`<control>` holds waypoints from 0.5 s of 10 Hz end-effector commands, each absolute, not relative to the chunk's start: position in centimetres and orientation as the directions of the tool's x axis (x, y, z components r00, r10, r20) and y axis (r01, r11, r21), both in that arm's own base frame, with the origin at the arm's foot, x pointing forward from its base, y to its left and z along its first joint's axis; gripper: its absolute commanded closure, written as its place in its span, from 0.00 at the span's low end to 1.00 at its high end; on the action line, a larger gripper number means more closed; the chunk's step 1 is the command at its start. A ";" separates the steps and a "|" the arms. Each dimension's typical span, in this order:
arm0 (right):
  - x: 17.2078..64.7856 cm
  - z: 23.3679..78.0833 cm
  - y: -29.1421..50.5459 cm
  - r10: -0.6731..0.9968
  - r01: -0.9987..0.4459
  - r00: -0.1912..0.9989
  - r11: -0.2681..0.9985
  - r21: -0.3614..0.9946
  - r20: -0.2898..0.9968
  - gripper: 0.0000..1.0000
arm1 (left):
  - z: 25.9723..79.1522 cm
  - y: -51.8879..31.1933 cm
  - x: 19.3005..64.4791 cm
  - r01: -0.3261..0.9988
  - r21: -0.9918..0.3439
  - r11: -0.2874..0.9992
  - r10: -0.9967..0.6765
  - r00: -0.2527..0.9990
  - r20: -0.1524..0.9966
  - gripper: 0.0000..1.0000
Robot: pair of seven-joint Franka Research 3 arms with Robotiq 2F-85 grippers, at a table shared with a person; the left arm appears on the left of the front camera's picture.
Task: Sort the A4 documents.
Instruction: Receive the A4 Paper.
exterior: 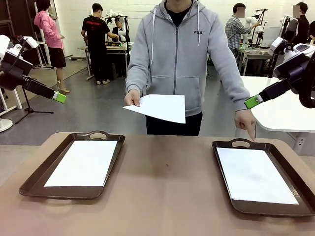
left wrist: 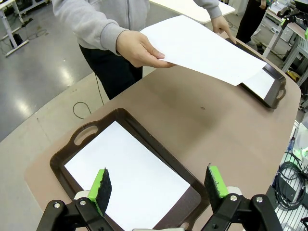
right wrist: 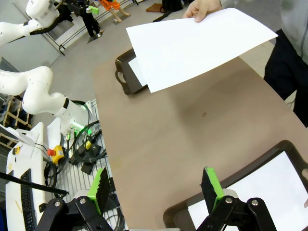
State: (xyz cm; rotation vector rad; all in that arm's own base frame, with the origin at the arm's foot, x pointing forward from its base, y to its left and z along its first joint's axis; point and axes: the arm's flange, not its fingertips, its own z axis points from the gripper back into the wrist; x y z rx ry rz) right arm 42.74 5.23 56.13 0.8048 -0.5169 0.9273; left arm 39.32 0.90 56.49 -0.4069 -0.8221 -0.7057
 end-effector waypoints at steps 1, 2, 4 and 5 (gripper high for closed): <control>42.8 56.1 5.3 0.495 -0.860 0.507 0.341 0.379 0.706 0.01 | 56.4 0.9 39.3 0.702 -0.053 0.710 -0.407 0.471 0.783 0.00; 42.8 56.1 5.3 0.495 -0.860 0.507 0.341 0.379 0.706 0.01 | 56.4 0.9 39.3 0.702 -0.053 0.710 -0.407 0.471 0.783 0.00; 42.8 56.1 5.3 0.495 -0.860 0.507 0.341 0.379 0.706 0.01 | 56.4 0.9 39.3 0.702 -0.053 0.710 -0.407 0.471 0.783 0.00; 42.8 56.1 5.3 0.495 -0.860 0.507 0.341 0.379 0.706 0.01 | 56.4 0.9 39.3 0.702 -0.053 0.710 -0.407 0.471 0.783 0.00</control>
